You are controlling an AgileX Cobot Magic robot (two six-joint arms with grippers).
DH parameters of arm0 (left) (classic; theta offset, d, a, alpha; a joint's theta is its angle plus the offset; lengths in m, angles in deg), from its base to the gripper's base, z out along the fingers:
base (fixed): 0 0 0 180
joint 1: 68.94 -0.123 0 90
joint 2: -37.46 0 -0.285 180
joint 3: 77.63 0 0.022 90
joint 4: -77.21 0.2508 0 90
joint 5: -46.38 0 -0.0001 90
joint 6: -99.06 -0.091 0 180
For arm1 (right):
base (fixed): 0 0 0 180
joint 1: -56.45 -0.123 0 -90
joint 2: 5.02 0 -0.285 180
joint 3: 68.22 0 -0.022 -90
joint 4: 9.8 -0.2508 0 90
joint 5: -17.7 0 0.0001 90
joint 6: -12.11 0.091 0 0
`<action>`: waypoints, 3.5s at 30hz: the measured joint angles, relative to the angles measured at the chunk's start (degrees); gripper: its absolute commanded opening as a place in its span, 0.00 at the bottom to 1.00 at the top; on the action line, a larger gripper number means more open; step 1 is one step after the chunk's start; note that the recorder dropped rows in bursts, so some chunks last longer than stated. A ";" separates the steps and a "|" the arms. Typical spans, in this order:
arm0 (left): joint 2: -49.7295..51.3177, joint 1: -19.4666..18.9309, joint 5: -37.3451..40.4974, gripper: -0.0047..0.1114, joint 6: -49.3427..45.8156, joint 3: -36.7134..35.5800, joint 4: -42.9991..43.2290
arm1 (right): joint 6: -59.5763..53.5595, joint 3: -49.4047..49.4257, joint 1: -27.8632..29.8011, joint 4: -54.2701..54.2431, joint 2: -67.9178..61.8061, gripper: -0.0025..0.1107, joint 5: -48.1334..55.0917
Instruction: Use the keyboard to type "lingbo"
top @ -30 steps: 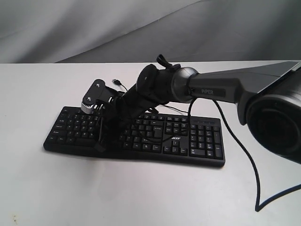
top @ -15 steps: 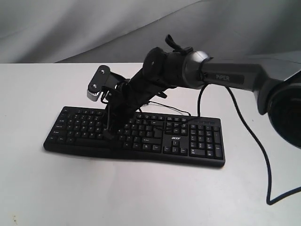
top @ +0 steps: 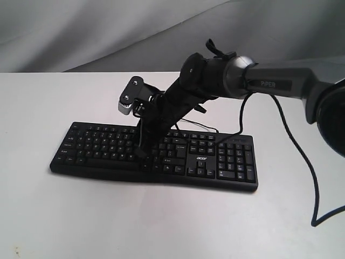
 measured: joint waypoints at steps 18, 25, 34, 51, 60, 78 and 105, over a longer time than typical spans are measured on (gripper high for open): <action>0.00 0.00 0.00 0.04 0.00 0.00 0.00 | 1.30 0.55 0.95 2.06 0.00 0.02 0.68; 0.00 0.00 0.00 0.04 0.00 0.00 0.00 | 1.30 0.55 0.95 2.20 -0.45 0.02 0.20; 0.00 0.00 0.00 0.04 0.00 0.00 0.00 | 1.30 0.55 0.95 2.20 -0.71 0.02 -0.19; 0.00 0.00 0.00 0.04 0.00 0.00 0.00 | 1.30 0.55 0.95 1.66 -1.21 0.02 -0.20; 0.00 0.00 0.00 0.04 0.00 0.00 0.00 | 1.30 0.55 0.95 2.08 1.27 0.02 1.93; 0.00 0.00 0.00 0.04 0.00 0.00 0.00 | 28.30 12.87 1.52 21.98 41.13 0.02 -3.24; 0.00 0.00 0.00 0.04 0.00 0.00 0.00 | 49.90 70.42 7.12 14.49 109.02 0.02 -36.34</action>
